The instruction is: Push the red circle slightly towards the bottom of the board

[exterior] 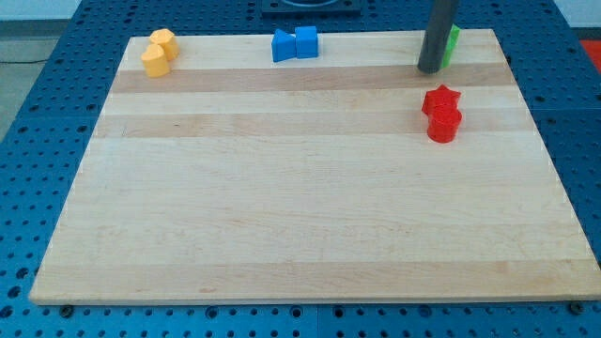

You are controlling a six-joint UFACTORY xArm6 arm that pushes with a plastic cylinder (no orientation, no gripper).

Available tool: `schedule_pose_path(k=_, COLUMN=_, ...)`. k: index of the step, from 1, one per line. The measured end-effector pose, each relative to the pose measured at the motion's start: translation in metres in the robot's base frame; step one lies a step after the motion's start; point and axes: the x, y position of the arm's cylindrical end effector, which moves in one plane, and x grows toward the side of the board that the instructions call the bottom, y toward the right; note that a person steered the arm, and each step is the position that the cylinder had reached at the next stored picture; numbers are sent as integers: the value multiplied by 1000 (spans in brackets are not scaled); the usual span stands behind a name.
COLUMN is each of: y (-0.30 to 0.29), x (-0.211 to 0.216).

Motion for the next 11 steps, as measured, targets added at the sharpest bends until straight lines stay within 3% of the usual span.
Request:
schedule_pose_path(k=3, y=-16, x=28)
schedule_pose_path(k=6, y=-16, x=91)
schedule_pose_path(k=7, y=-11, x=72)
schedule_pose_path(k=8, y=39, x=62)
schedule_pose_path(k=9, y=62, x=84)
schedule_pose_path(k=10, y=55, x=114)
schedule_pose_path(k=11, y=19, x=117)
